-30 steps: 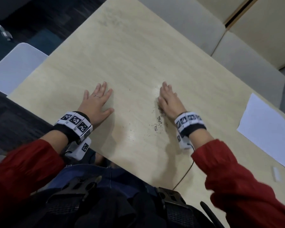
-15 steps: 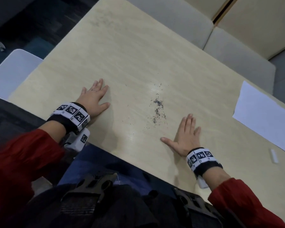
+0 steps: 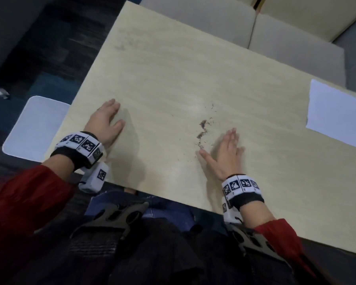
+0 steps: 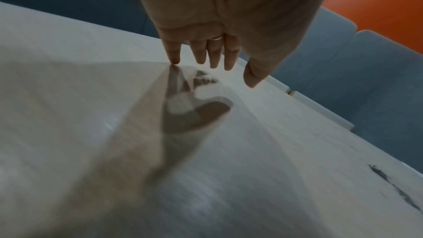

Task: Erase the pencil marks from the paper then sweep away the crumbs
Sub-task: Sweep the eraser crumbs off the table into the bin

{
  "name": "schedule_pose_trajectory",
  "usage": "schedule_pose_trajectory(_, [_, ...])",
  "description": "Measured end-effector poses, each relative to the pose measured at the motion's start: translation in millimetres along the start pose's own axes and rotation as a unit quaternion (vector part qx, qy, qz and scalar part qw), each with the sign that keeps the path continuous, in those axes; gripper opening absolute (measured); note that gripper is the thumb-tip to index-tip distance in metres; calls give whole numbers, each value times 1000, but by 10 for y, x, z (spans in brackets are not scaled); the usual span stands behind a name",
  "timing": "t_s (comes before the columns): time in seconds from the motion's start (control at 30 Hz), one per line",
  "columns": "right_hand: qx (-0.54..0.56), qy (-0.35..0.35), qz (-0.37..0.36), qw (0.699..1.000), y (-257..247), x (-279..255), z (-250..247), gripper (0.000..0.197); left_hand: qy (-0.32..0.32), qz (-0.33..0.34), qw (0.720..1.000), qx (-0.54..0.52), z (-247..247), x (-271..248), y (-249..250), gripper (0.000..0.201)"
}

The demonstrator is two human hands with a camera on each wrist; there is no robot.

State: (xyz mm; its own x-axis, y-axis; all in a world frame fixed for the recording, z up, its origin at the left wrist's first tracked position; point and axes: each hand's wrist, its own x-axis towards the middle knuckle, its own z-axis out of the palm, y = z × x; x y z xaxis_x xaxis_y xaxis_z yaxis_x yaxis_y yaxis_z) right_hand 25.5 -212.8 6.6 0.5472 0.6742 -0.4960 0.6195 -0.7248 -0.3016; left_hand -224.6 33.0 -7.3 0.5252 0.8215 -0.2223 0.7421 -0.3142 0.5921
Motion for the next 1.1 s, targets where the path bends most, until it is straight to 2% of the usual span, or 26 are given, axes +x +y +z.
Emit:
schedule_pose_trajectory(0.1, [-94,-39,97,990,230,-339,234,131,-27,23,998,46,-31,114,-107,65])
schedule_pose_trajectory(0.23, [-70,-17,122,990,-25,-480,576,135,-72,48,986,140,11,184,-125,74])
schedule_pose_trajectory(0.33, [-49,5,106,993,-455,-306,705,125,-112,60,976,178,69,173,-129,79])
schedule_pose_trajectory(0.4, [-50,7,44,998,-692,-162,719,112,-121,62,975,179,80,166,-144,80])
schedule_pose_trajectory(0.47, [38,11,-26,999,-789,-54,625,100,-132,72,974,170,54,182,-164,80])
schedule_pose_trajectory(0.5, [111,30,-36,993,-779,-21,527,96,-135,77,975,159,37,196,-173,79])
schedule_pose_trajectory(0.57, [237,127,-4,963,-636,12,340,90,-132,88,979,126,7,223,-193,76])
schedule_pose_trajectory(0.63, [258,201,72,942,-395,33,253,83,-121,100,983,99,-3,236,-223,73])
schedule_pose_trajectory(0.7, [230,178,128,948,-253,25,303,77,-112,111,983,89,4,245,-263,71])
schedule_pose_trajectory(0.73, [209,157,125,957,-279,5,359,75,-107,117,983,89,9,250,-282,70])
schedule_pose_trajectory(0.8, [171,137,75,973,-495,-39,501,71,-86,124,984,94,9,267,-327,68])
schedule_pose_trajectory(0.9, [192,91,-12,977,-881,-74,630,67,-39,95,989,102,-44,302,-393,65])
schedule_pose_trajectory(0.97, [207,64,-37,975,-958,-34,598,64,-1,52,991,120,-110,336,-448,67])
schedule_pose_trajectory(1.03, [246,91,-11,965,-907,58,393,61,24,-3,990,141,-192,368,-520,81])
schedule_pose_trajectory(1.1, [246,149,27,958,-765,187,107,60,10,-74,989,126,-277,387,-583,106])
